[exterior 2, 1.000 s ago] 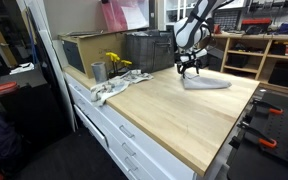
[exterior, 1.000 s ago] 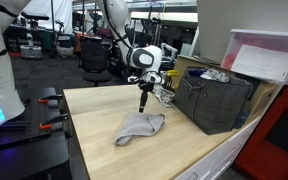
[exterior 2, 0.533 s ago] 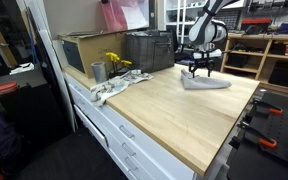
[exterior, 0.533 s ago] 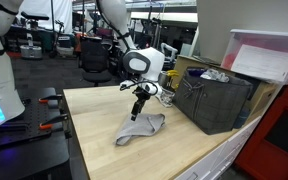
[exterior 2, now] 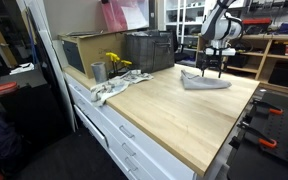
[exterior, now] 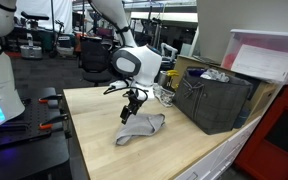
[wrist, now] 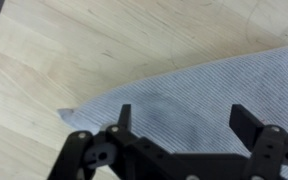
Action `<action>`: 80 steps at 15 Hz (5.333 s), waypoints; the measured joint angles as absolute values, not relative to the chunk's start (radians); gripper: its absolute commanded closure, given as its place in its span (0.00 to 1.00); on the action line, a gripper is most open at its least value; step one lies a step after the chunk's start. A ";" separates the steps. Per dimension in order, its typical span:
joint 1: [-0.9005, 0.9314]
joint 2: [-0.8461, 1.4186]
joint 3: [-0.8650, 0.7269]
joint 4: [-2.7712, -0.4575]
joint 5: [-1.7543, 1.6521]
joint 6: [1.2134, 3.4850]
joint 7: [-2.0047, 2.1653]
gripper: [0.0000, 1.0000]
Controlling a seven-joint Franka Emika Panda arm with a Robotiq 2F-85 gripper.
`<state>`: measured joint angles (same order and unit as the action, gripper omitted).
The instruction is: Fold the grey towel three times
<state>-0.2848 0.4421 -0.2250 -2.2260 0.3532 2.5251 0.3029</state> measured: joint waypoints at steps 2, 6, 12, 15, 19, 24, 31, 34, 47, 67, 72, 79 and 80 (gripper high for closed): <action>-0.296 0.425 -0.229 -2.261 0.358 2.542 0.297 0.00; -0.306 0.428 -0.233 -2.310 0.358 2.586 0.297 0.00; -0.296 0.447 -0.251 -2.327 0.330 2.620 0.297 0.00; -0.293 0.447 -0.252 -2.327 0.330 2.620 0.297 0.00; -0.292 0.459 -0.242 -2.318 0.333 2.620 0.297 0.00; -0.291 0.501 -0.233 -2.288 0.352 2.753 0.320 0.00; -0.321 0.500 -0.258 -2.312 0.395 2.763 0.344 0.00; -0.332 0.485 -0.285 -2.336 0.403 2.762 0.349 0.00; -0.530 0.508 -0.121 -2.332 0.752 2.716 0.162 0.00; -0.472 0.565 -0.193 -2.279 1.082 2.704 -0.030 0.98; -0.367 0.529 -0.259 -2.318 0.929 2.704 0.035 0.98; -0.331 0.534 -0.276 -2.206 0.669 2.623 0.221 0.98; -0.331 0.538 -0.276 -2.180 0.641 2.602 0.243 0.98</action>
<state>-0.3311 0.5376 -0.2759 -2.1800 0.6409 2.6017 0.2435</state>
